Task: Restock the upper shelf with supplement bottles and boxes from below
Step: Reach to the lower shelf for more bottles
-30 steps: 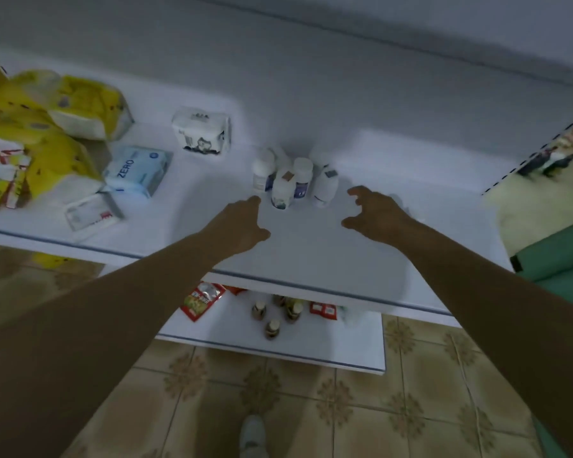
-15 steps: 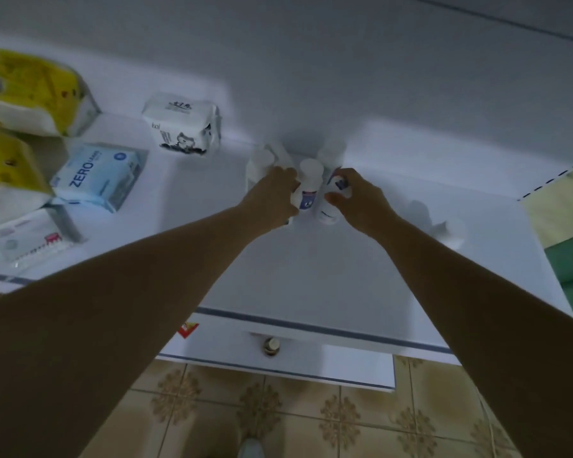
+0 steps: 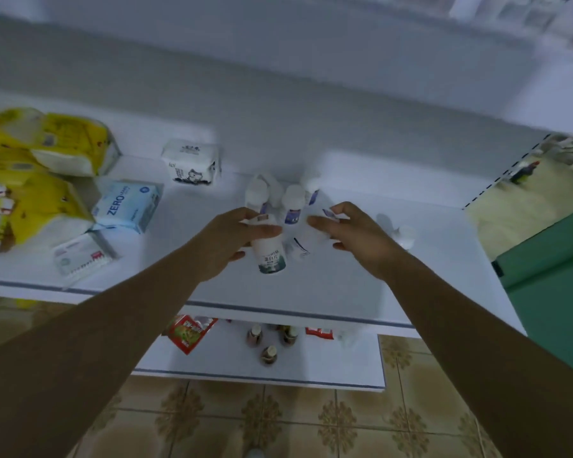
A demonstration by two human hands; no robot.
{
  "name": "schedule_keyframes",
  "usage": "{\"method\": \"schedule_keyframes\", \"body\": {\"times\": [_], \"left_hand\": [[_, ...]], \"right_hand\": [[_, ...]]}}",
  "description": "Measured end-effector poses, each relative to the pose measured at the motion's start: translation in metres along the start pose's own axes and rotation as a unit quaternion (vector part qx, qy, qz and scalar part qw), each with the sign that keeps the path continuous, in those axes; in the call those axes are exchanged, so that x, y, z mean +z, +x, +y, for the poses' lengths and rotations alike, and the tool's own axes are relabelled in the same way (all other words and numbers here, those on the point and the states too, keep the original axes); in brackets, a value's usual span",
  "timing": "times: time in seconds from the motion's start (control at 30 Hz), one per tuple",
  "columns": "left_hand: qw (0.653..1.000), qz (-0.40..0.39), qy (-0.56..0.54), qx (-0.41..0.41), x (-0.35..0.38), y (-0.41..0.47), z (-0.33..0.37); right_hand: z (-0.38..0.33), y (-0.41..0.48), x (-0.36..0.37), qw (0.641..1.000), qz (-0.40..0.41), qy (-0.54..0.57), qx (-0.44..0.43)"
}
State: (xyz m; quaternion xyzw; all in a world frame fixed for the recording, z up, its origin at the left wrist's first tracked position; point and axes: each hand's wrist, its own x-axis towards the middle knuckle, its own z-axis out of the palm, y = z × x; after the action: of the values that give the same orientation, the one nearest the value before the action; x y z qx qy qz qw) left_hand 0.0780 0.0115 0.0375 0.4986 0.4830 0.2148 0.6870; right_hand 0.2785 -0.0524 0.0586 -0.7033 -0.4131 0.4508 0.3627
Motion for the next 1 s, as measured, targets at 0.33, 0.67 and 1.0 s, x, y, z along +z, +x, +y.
{"method": "schedule_keyframes", "body": {"times": [0.33, 0.67, 1.0], "left_hand": [[0.983, -0.109, -0.069, 0.129, -0.05, -0.171, 0.048], [0.975, -0.078, -0.022, 0.206, -0.143, -0.33, 0.11], [0.959, -0.03, 0.004, 0.28, -0.18, -0.403, 0.151]], "right_hand": [[-0.088, -0.16, 0.081, 0.992, -0.007, 0.106, -0.067], [-0.208, -0.278, 0.168, 0.973, -0.01, 0.18, -0.142], [-0.279, -0.314, 0.198, 0.964, -0.01, 0.145, -0.223]]}}
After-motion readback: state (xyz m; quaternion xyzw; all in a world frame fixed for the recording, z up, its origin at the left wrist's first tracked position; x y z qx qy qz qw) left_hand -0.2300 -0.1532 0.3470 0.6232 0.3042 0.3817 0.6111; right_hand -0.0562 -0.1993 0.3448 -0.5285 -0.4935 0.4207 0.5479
